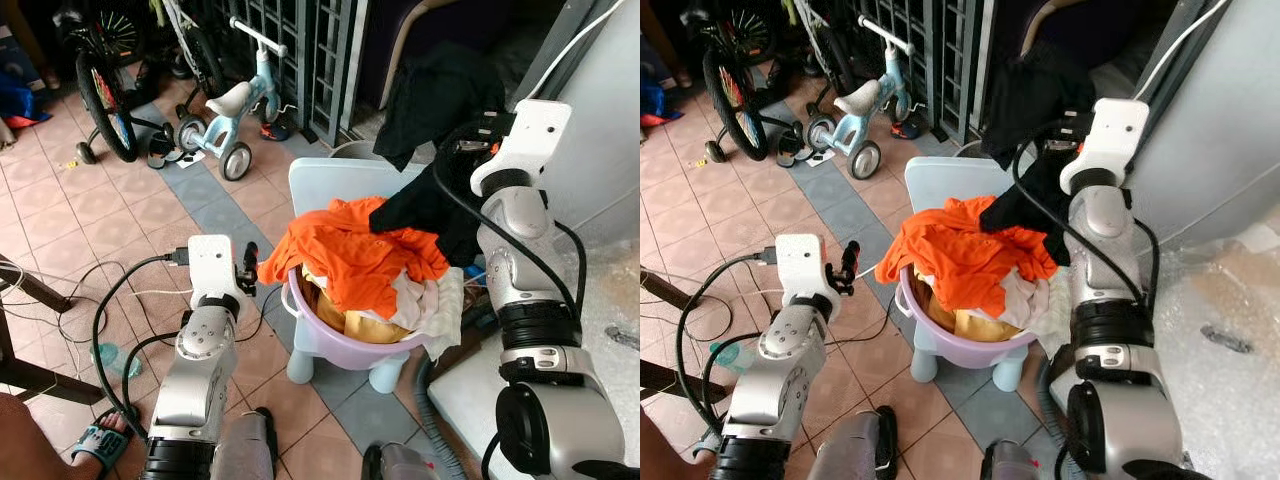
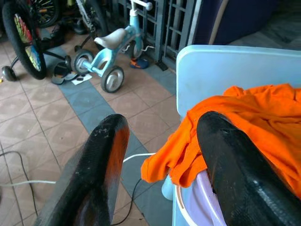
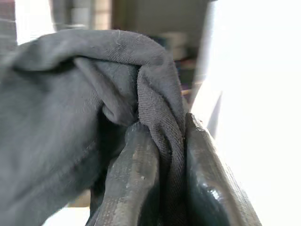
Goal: Clothes washing
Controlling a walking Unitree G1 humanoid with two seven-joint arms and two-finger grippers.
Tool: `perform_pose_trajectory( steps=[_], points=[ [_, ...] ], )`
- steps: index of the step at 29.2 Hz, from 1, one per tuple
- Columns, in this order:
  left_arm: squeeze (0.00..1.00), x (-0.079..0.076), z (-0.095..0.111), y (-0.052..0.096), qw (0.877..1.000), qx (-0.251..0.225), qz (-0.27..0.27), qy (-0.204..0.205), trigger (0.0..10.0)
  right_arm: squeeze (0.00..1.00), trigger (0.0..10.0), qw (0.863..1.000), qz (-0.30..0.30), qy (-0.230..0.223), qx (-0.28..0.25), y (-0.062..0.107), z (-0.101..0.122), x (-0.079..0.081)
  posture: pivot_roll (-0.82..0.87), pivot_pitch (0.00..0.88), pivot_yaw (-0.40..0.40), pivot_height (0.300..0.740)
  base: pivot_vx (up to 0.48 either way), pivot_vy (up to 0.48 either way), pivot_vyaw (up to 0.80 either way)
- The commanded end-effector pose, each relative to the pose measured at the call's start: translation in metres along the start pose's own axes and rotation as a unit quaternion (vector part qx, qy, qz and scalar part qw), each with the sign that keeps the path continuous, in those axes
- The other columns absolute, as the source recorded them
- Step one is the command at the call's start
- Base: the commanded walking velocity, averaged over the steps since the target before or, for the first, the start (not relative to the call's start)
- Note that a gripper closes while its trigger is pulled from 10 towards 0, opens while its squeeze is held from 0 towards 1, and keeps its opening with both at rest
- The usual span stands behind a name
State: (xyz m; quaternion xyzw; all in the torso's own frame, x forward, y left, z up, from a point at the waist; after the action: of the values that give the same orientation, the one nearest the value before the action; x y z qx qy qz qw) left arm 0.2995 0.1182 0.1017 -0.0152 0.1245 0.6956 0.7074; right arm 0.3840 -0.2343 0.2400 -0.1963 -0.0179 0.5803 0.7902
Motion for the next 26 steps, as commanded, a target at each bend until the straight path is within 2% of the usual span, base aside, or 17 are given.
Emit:
perform_pose_trajectory(
  steps=[1,3,4,5,6,7,9,10,11,14,18,21,22,24,25,26],
  points=[
    [0.00,-0.004,-0.002,-0.001,1.000,0.003,-0.008,-0.005,10.0,0.00,10.0,0.998,-0.059,-0.002,-0.022,-0.010,0.017,-0.026,0.01,0.039,0.014,0.740,0.000,0.000,-0.79],
    [0.00,-0.005,-0.002,-0.002,1.000,0.001,-0.010,-0.005,10.0,0.00,10.0,0.997,-0.079,0.004,-0.019,-0.012,0.019,-0.036,0.01,0.039,0.014,0.740,0.000,-0.184,-0.78],
    [0.00,-0.005,-0.001,-0.002,1.000,-0.002,-0.012,-0.005,10.0,0.00,10.0,0.995,-0.101,0.017,-0.021,-0.017,0.022,-0.049,0.02,0.037,0.014,0.740,0.000,-0.368,-0.78],
    [0.00,-0.005,-0.001,-0.002,1.000,-0.002,-0.012,-0.005,10.0,0.00,10.0,0.995,-0.101,0.017,-0.021,-0.017,0.022,-0.049,0.02,0.037,0.014,0.740,0.000,-0.368,-0.78],
    [0.00,-0.004,0.001,-0.003,1.000,-0.006,-0.013,-0.005,10.0,0.00,10.0,0.987,-0.150,0.045,-0.022,-0.024,0.028,-0.077,0.02,0.035,0.013,0.740,0.000,-0.259,-0.78],
    [0.00,-0.004,0.001,-0.003,1.000,-0.006,-0.013,-0.005,10.0,0.00,10.0,0.987,-0.150,0.045,-0.022,-0.024,0.028,-0.077,0.02,0.035,0.013,0.740,0.000,-0.259,-0.78],
    [0.00,-0.004,0.000,-0.003,1.000,-0.007,-0.011,-0.003,10.0,0.00,10.0,0.977,-0.199,0.075,-0.014,-0.026,0.030,-0.102,0.02,0.033,0.011,0.740,0.000,-0.315,-0.78],
    [0.00,-0.004,0.000,-0.003,1.000,-0.007,-0.011,-0.003,10.0,0.00,10.0,0.977,-0.199,0.075,-0.014,-0.026,0.030,-0.102,0.02,0.033,0.011,0.740,0.000,-0.266,-0.77],
    [0.00,-0.004,-0.001,-0.002,1.000,-0.006,-0.011,-0.002,10.0,0.00,10.0,0.973,-0.216,0.087,-0.004,-0.026,0.027,-0.111,0.02,0.036,0.012,0.740,0.000,-0.266,-0.77],
    [0.00,-0.004,-0.002,-0.001,1.000,-0.004,-0.013,-0.003,10.0,0.00,10.0,0.966,-0.244,0.084,0.028,-0.024,0.017,-0.128,0.02,0.036,0.013,0.740,0.000,0.000,-0.78],
    [0.00,-0.002,-0.002,-0.002,1.000,-0.004,-0.009,0.000,10.0,0.00,10.0,0.967,-0.234,0.101,0.016,-0.024,0.021,-0.126,0.02,0.041,0.017,0.740,0.000,0.000,-0.80],
    [0.00,-0.002,-0.002,-0.003,1.000,-0.004,-0.008,0.000,10.0,0.00,10.0,0.973,-0.185,0.070,0.114,-0.027,-0.012,-0.113,0.02,0.046,0.018,0.740,0.000,0.000,0.00],
    [0.00,-0.002,-0.002,-0.003,1.000,-0.004,-0.008,0.000,10.0,0.00,10.0,0.973,-0.185,0.070,0.114,-0.027,-0.012,-0.113,0.02,0.046,0.018,0.740,0.000,0.000,0.00],
    [0.00,-0.002,-0.001,-0.003,1.000,-0.005,-0.007,0.002,10.0,0.00,10.0,0.971,-0.168,0.040,0.164,-0.024,-0.031,-0.107,0.02,0.047,0.016,0.740,0.000,0.000,0.00],
    [0.00,-0.002,-0.001,-0.003,1.000,-0.005,-0.007,0.002,10.0,0.00,10.0,0.971,-0.168,0.040,0.164,-0.024,-0.031,-0.107,0.02,0.047,0.016,0.740,0.000,0.000,0.00],
    [0.00,-0.002,-0.001,-0.003,1.000,-0.006,-0.007,0.003,10.0,0.00,10.0,0.971,-0.155,0.021,0.181,-0.023,-0.037,-0.103,0.02,0.048,0.016,0.740,0.000,0.000,0.00]
  ],
)
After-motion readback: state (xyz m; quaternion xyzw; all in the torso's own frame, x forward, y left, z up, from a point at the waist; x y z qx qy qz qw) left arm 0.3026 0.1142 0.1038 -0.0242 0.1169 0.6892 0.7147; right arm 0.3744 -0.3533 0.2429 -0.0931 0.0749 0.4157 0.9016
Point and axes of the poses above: a point about 5 cm out from each wrist's last joint towards the gripper, its own y axis pointing back from the gripper into the wrist, its own z axis along the axis of the wrist's last joint, x = y × z, the point moved 2 cm from there along -y, pointing out of the wrist towards the gripper, and after that the axes turned 9 degrees about y, right-handed, at the moved point
